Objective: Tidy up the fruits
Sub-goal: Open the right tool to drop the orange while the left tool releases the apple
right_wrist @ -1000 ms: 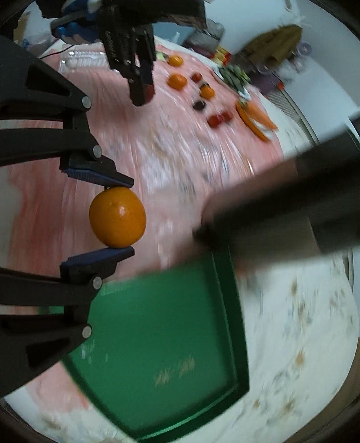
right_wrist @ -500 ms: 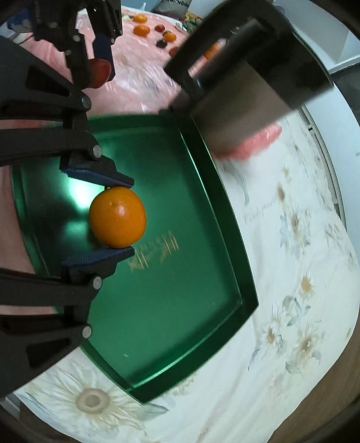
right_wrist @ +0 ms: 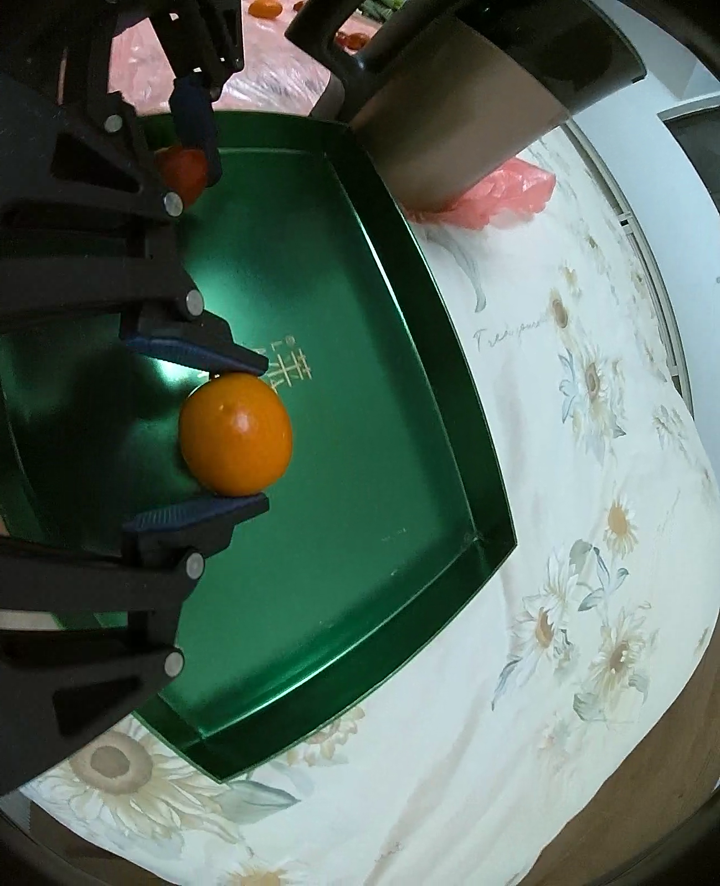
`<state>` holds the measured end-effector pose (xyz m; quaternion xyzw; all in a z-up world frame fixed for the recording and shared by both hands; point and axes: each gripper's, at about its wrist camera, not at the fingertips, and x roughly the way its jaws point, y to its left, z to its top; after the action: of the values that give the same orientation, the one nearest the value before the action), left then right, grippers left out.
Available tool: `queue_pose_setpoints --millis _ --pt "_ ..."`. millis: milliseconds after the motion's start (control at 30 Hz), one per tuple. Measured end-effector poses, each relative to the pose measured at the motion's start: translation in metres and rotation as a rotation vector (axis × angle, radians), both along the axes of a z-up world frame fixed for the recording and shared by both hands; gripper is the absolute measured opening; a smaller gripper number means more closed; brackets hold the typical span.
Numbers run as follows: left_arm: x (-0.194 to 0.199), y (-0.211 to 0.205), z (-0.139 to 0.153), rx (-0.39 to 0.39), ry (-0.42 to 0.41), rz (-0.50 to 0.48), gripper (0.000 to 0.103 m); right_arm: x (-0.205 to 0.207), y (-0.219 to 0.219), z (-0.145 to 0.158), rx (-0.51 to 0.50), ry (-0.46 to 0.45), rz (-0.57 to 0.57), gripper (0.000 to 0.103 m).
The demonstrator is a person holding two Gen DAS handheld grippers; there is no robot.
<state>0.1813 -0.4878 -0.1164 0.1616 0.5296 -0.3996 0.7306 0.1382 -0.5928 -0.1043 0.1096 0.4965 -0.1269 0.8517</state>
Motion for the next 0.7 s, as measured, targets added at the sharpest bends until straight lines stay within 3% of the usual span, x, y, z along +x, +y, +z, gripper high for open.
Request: queue_pose_setpoints --millis 133,200,267,433,467,700 --pt "-0.001 0.001 -0.001 0.012 -0.007 -0.009 0.029 0.004 0.001 -0.004 -0.010 0.014 -0.001 0.054" --pt "0.000 0.002 -0.001 0.012 -0.010 -0.010 0.034 0.005 0.002 -0.003 -0.009 0.009 -0.003 0.061" --pt "0.002 -0.004 -0.003 0.016 -0.017 -0.010 0.041 0.007 0.003 -0.003 -0.024 0.015 -0.003 0.078" --pt "0.004 -0.005 0.001 0.007 -0.034 -0.015 0.049 0.012 0.005 0.002 -0.045 0.012 -0.005 0.093" --pt "0.004 -0.004 0.003 0.003 -0.035 -0.017 0.049 0.012 0.005 0.003 -0.047 0.011 -0.005 0.103" --pt "-0.005 0.005 0.016 -0.032 -0.032 -0.057 0.051 0.008 0.015 0.022 -0.072 -0.019 -0.018 0.103"
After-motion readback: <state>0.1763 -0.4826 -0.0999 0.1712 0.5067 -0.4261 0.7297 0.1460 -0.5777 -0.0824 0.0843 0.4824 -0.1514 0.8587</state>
